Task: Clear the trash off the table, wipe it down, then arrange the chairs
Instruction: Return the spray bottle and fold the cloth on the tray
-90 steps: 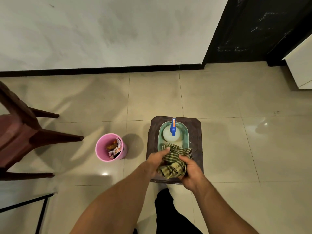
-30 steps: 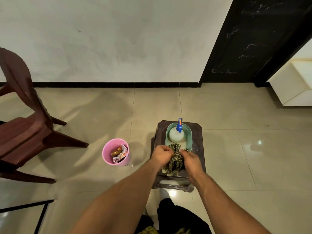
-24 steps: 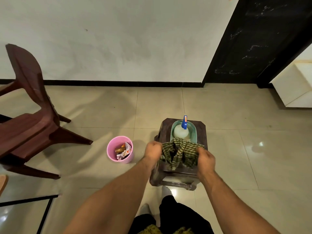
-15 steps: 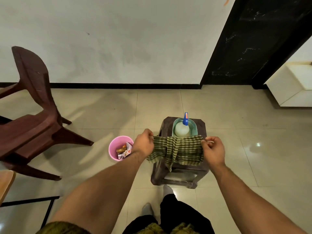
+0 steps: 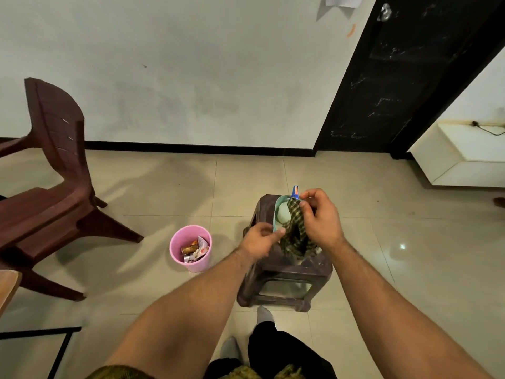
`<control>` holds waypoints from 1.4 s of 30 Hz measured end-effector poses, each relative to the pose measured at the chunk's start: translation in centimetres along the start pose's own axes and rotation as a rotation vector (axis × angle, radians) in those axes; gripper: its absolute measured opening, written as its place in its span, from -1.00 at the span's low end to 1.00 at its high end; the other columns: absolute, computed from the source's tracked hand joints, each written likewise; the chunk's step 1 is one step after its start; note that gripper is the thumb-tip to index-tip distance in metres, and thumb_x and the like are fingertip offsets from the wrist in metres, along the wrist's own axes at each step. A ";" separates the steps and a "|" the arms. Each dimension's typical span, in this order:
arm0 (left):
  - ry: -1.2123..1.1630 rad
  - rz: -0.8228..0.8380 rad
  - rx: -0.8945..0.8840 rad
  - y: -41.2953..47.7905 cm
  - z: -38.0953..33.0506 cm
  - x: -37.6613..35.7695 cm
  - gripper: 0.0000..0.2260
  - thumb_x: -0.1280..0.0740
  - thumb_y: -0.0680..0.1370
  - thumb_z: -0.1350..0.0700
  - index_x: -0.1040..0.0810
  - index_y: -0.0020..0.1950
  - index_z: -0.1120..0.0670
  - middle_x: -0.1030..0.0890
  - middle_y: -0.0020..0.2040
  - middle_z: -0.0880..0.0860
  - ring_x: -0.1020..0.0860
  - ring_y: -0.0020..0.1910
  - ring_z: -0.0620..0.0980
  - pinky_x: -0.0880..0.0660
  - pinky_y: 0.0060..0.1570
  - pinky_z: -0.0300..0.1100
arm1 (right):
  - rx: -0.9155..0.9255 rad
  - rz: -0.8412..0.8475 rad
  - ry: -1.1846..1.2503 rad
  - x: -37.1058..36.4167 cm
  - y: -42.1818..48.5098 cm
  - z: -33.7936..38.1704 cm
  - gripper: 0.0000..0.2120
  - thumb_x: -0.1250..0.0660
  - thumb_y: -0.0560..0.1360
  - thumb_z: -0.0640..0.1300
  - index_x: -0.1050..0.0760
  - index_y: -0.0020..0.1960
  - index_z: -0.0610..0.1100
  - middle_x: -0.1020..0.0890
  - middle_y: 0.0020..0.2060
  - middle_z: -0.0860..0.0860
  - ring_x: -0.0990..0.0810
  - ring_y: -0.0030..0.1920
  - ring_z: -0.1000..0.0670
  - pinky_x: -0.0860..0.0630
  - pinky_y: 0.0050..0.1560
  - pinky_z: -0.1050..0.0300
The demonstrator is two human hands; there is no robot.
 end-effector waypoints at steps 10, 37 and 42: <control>-0.196 0.149 0.153 -1.4 0.5 -7.0 -0.84 -0.42 0.57 0.21 -0.67 0.11 0.23 -0.68 -0.17 0.13 -0.63 -0.28 0.02 -0.56 -0.35 -0.23 | -0.121 0.040 0.118 2.6 -2.7 -2.0 -0.86 -0.22 0.62 -0.33 -0.46 0.07 -0.12 -0.58 -0.09 0.04 -0.56 -0.11 0.19 -0.48 -0.07 0.36; 0.446 0.023 -0.374 2.7 -11.3 -10.6 -0.90 -0.49 0.50 0.18 -0.63 -0.14 -0.01 -0.61 -0.25 -0.14 -0.60 -0.18 -0.15 -0.54 -0.05 -0.23 | -0.216 0.549 0.069 9.6 4.0 -10.3 -0.55 -0.63 0.34 -0.07 -0.50 0.13 -0.08 -0.68 -0.10 0.03 -0.65 -0.09 0.06 -0.61 -0.11 0.12; 0.574 -0.009 -0.338 2.3 -13.1 -9.0 -0.96 -0.46 0.53 0.10 -0.65 -0.04 0.02 -0.64 -0.15 -0.06 -0.63 -0.06 -0.03 -0.56 0.02 -0.16 | -0.111 0.528 -0.291 8.9 4.3 -11.9 -0.79 -0.38 0.46 -0.25 -0.53 -0.31 -0.02 -0.59 -0.38 0.06 -0.54 -0.34 0.04 -0.46 -0.36 0.23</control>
Point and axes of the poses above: each hand's wrist, its own y-axis towards the middle knuckle, its own x-axis out of the back of the hand, z = x × y, the point moved 4 cm from there along y, towards the middle knuckle
